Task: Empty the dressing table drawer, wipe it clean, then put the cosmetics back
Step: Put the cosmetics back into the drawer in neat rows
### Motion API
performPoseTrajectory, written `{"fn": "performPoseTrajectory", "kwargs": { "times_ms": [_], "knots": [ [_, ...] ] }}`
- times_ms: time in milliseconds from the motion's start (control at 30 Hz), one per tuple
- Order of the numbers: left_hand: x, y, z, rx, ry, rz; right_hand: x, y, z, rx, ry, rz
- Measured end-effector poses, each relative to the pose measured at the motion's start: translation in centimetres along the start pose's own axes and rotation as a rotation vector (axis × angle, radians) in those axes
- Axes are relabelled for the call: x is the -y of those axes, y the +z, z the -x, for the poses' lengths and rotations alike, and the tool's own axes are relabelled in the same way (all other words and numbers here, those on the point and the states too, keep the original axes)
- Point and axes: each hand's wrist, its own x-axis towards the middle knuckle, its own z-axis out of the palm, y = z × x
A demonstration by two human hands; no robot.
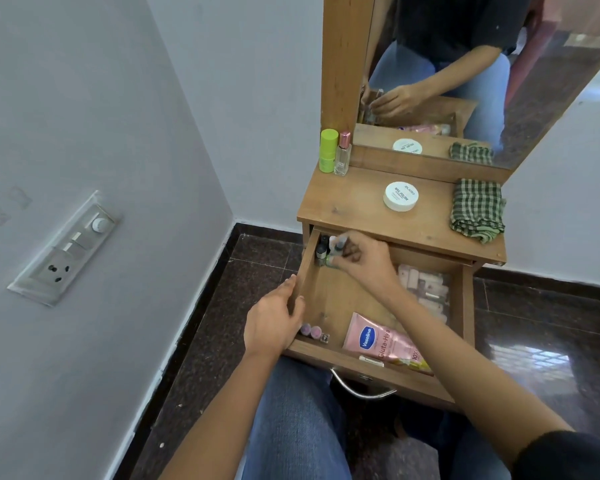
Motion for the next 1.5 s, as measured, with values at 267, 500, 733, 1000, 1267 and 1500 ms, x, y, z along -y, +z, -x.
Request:
{"fn": "performPoseTrajectory", "kwargs": {
  "times_ms": [267, 500, 733, 1000, 1267, 1500],
  "knots": [
    [0.0, 0.1, 0.0, -0.021, -0.053, 0.016, -4.1, 5.4, 3.1, 0.266, 0.096, 0.137],
    [-0.1, 0.0, 0.1, -0.079, -0.119, 0.157, -4.7, 5.3, 3.3, 0.376, 0.169, 0.074],
    [0.0, 0.2, 0.1, -0.109, -0.094, 0.208, -4.9, 6.3, 2.9, 0.396, 0.112, 0.123],
    [-0.2, 0.0, 0.2, -0.109, -0.102, 0.193, -4.6, 7.0, 2.5, 0.386, 0.043, 0.133],
    [-0.3, -0.1, 0.2, -0.079, -0.111, 0.164, -4.8, 7.3, 2.3, 0.363, 0.022, 0.12],
    [-0.4, -0.1, 0.3, -0.065, -0.091, 0.152, -4.2, 4.9, 2.0, 0.279, -0.047, 0.169]
  ]
}}
